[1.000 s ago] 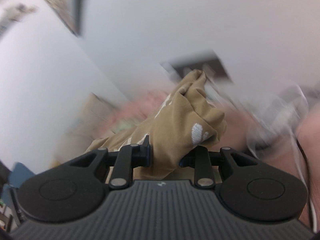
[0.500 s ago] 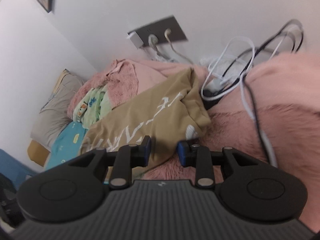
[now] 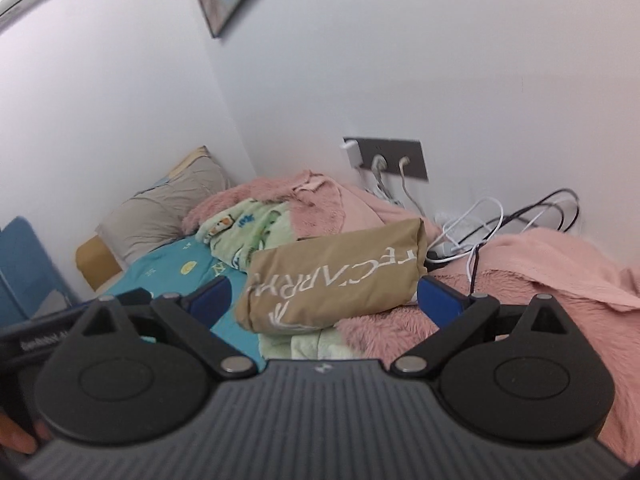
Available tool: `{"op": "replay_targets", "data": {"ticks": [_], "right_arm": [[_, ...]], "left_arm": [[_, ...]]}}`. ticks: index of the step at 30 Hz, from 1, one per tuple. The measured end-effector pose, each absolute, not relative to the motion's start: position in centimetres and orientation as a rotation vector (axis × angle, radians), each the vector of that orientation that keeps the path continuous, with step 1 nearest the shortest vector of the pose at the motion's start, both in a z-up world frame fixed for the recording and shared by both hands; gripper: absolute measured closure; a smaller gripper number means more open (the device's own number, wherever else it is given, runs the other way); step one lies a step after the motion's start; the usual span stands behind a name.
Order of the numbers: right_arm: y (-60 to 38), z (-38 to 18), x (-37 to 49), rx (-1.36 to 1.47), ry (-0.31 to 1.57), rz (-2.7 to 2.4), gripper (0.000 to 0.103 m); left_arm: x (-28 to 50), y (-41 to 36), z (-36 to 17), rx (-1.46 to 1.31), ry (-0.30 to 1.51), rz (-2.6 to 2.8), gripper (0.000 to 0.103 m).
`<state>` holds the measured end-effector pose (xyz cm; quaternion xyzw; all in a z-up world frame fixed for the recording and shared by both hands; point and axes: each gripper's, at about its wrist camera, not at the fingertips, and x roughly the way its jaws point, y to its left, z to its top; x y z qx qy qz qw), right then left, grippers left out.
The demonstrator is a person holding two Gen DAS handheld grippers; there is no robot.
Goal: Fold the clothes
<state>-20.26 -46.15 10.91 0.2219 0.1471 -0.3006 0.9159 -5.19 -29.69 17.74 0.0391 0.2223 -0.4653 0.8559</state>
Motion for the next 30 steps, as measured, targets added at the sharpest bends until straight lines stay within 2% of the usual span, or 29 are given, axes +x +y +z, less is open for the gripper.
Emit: {"op": "replay_targets", "data": {"ticks": [13,30], "right_arm": [[-35.7,12.1,-23.4,0.208,0.210,-0.582,0.002],[-32.8,12.4,-22.6,0.166,0.184,-0.606,0.002]], "left_arm": [[-14.4,-17.3,19.3,0.054,0.232,-0.899,0.000],[-14.4,-14.2,18.1,0.025,0.239,-0.870,0.000]]}}
